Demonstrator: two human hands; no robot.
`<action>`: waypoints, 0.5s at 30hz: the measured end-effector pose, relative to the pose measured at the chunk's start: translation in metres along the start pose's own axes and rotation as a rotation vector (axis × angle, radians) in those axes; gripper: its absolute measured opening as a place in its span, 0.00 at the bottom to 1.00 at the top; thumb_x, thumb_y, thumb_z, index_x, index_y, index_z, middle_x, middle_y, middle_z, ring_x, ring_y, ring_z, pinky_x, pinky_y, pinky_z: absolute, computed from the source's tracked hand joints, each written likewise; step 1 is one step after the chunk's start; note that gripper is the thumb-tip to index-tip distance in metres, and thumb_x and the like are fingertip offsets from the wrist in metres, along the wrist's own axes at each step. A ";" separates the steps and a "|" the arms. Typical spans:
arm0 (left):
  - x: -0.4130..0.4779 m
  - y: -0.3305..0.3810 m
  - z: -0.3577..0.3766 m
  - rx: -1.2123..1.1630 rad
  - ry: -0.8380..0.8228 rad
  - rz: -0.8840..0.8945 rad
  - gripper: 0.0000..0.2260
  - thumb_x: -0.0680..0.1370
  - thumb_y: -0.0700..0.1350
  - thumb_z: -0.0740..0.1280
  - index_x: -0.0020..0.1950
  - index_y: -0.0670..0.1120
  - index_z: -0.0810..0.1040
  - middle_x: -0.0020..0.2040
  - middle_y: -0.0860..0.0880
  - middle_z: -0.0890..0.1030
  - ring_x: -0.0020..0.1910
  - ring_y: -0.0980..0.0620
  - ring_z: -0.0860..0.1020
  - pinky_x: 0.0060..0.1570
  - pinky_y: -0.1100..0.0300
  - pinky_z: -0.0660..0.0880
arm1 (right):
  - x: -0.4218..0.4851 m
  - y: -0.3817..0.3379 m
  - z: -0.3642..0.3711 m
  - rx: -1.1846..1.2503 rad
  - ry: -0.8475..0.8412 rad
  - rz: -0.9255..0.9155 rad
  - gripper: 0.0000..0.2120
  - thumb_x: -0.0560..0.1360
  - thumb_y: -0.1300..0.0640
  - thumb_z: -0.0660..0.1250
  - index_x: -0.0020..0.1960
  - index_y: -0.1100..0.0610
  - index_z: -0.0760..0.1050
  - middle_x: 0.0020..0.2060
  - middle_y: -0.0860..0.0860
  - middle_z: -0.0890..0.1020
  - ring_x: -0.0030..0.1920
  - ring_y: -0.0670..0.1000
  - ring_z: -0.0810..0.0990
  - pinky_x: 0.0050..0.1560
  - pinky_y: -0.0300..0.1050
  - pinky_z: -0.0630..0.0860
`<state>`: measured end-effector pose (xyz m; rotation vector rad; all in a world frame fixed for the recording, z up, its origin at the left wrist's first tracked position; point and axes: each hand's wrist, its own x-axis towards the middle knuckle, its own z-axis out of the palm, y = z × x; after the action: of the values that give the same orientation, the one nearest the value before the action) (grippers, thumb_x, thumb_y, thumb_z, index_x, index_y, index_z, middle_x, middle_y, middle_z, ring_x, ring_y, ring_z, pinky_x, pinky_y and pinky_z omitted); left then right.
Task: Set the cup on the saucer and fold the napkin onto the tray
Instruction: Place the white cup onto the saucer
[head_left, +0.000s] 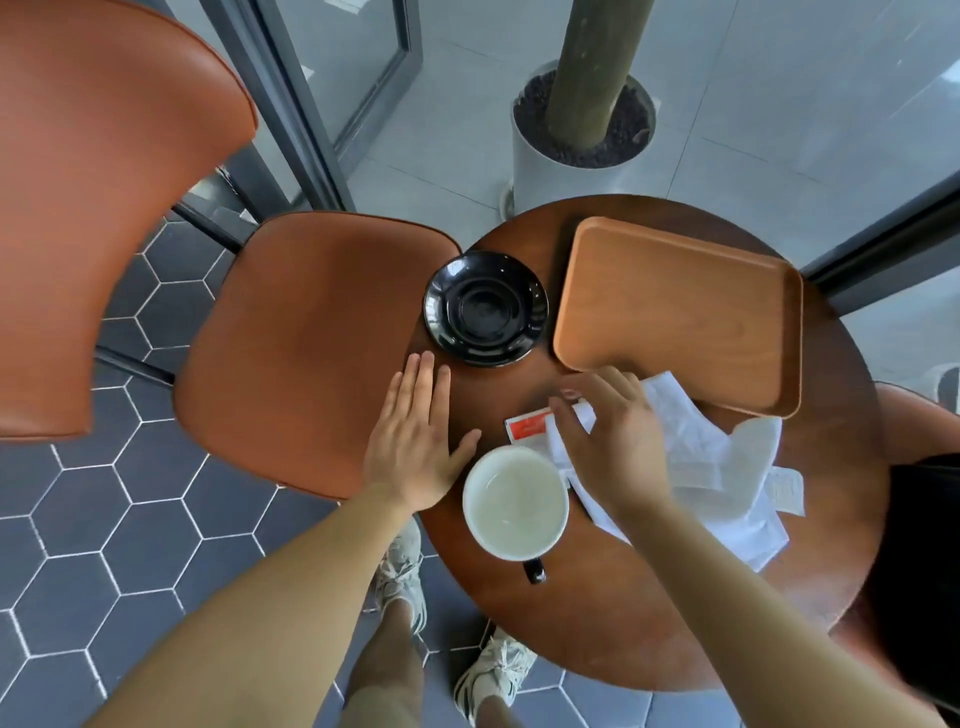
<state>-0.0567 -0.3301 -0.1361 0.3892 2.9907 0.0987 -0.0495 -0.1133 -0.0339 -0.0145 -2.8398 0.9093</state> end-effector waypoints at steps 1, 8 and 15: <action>-0.001 0.001 0.000 0.002 0.000 -0.004 0.38 0.82 0.66 0.47 0.81 0.38 0.50 0.81 0.36 0.49 0.81 0.41 0.46 0.79 0.45 0.49 | -0.013 0.001 -0.003 0.026 0.012 0.026 0.01 0.74 0.63 0.73 0.46 0.60 0.83 0.43 0.53 0.83 0.46 0.58 0.79 0.44 0.51 0.76; 0.000 -0.003 0.001 -0.022 0.027 0.011 0.38 0.82 0.65 0.47 0.80 0.37 0.51 0.81 0.35 0.50 0.81 0.40 0.46 0.79 0.44 0.50 | -0.101 -0.010 -0.003 0.249 -0.020 0.355 0.05 0.72 0.49 0.68 0.40 0.50 0.78 0.36 0.43 0.81 0.38 0.45 0.79 0.39 0.39 0.74; 0.000 0.004 -0.004 -0.043 0.020 -0.009 0.36 0.81 0.61 0.53 0.78 0.35 0.56 0.80 0.34 0.54 0.80 0.38 0.52 0.79 0.44 0.52 | -0.139 -0.002 0.001 0.479 0.018 0.767 0.08 0.72 0.53 0.64 0.44 0.40 0.78 0.39 0.42 0.84 0.42 0.48 0.83 0.46 0.56 0.81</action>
<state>-0.0559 -0.3264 -0.1313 0.3728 3.0036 0.1670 0.0882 -0.1236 -0.0539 -1.0906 -2.5044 1.6752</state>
